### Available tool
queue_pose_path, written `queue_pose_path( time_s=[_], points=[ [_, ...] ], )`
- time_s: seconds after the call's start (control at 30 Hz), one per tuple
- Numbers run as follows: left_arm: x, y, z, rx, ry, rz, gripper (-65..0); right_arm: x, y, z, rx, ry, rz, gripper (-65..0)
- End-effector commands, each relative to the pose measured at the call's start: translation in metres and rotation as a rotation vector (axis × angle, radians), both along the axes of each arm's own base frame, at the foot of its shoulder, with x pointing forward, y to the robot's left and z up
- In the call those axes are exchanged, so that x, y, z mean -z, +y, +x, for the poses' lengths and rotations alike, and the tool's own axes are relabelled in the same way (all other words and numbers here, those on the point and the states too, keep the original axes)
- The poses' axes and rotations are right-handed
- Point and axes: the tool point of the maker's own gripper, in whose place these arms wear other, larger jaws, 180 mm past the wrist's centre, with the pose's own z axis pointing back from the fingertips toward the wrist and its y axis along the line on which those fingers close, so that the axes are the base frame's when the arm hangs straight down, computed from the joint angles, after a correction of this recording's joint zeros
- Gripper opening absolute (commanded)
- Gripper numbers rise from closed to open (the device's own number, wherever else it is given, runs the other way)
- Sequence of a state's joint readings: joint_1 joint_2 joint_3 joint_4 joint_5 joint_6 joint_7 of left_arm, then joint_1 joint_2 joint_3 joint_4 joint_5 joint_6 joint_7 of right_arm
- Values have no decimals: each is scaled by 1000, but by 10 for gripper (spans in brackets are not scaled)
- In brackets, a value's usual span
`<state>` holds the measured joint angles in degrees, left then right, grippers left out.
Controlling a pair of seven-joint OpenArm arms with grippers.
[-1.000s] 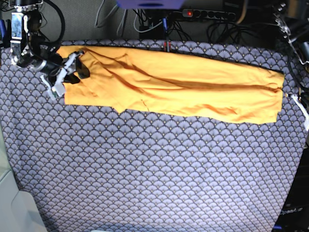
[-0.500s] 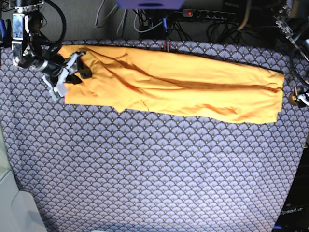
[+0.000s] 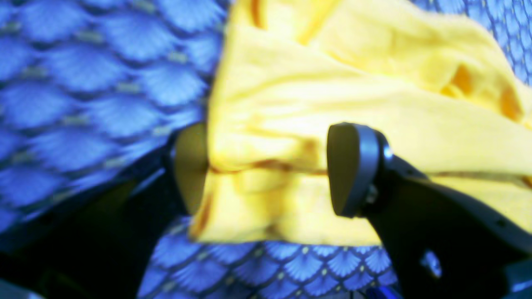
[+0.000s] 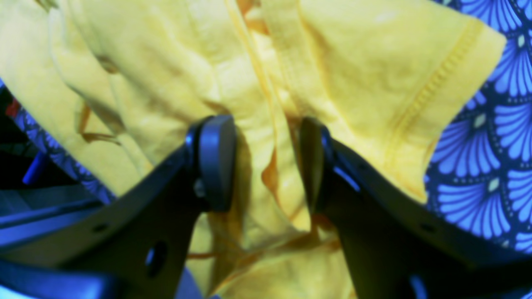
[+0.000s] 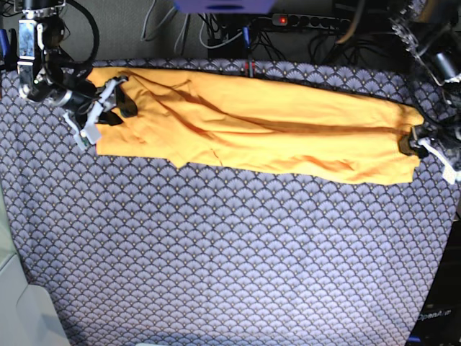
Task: Fold the T-shirt properly
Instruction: 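Grasp the strip's end with the left gripper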
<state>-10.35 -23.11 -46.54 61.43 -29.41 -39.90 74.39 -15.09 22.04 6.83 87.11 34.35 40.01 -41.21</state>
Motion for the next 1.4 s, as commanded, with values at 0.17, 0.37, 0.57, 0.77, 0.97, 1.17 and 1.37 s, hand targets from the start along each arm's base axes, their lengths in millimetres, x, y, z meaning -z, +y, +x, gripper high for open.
queue_pose_path(
  time_s=[0.17, 0.37, 0.57, 0.77, 0.97, 1.17, 1.37],
  points=[
    [-19, 16, 16, -27, -90, 38, -225, 0, -3, -2, -16, 10, -28, -376],
    [-9, 28, 4, -28, -17, 114, -225, 1, -4, -2, -16, 11, -29, -376],
    [1, 22, 5, -25, -7, 140, -225, 0, -4, -2, -17, 10, -30, -376],
    [9, 6, 9, -18, -13, 110, -225, 0, -4, -2, -17, 10, -30, -376],
    [14, -3, 9, -13, -7, 90, -269, 0, -4, -2, -17, 10, -30, -376],
    [22, -16, 7, -5, 4, 65, -565, 0, -4, -2, -17, 10, -30, -376],
    [18, -15, -1, 19, 63, 76, -650, 0, -4, -2, -17, 11, -30, -376]
  ],
)
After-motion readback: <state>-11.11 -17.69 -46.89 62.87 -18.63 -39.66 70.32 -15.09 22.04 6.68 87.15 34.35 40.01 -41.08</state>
